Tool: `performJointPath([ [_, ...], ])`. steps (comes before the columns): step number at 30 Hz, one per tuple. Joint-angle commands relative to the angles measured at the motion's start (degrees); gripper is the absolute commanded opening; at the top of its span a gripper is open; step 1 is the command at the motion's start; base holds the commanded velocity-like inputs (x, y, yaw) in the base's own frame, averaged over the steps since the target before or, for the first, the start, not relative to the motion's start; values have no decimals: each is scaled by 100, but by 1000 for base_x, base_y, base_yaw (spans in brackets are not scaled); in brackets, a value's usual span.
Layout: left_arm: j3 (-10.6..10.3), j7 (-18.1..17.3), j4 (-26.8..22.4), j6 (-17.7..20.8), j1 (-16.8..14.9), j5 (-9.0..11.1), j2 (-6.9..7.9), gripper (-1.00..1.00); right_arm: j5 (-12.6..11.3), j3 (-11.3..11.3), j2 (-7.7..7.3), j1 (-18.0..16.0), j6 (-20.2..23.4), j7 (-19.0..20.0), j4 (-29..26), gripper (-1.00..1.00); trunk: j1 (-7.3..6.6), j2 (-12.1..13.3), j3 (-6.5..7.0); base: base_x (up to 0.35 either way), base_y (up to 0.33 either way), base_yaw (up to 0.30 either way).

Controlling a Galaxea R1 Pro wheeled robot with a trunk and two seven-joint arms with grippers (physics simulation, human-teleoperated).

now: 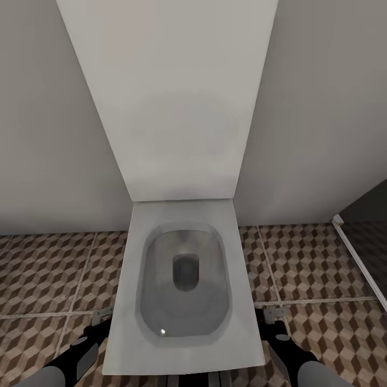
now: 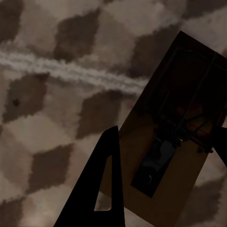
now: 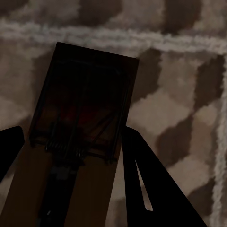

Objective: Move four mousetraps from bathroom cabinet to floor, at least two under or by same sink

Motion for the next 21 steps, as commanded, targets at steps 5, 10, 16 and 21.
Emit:
performJointPath([
  [5, -53, 14, -4, -13, -2, 38, -3, -100, 38, -49, 2, -4, -21, -9, 14, -100, -1, -1, -3, 0, 0, 0],
  [10, -47, 25, -3, 2, -2, 42, -35, -100, 19, -66, -2, -4, -13, -9, 16, -100, -1, -1, -3, 0, 0, 0],
  [16, -46, 29, 2, 6, -2, 59, -125, -100, 10, -72, -6, -4, -11, -9, 16, -100, -1, -1, -3, 0, 0, 0],
  [21, -45, 29, 3, 6, -2, 66, -148, -100, 9, -78, -6, -4, -11, -9, 16, -100, -1, -1, -3, 0, 0, 0],
])
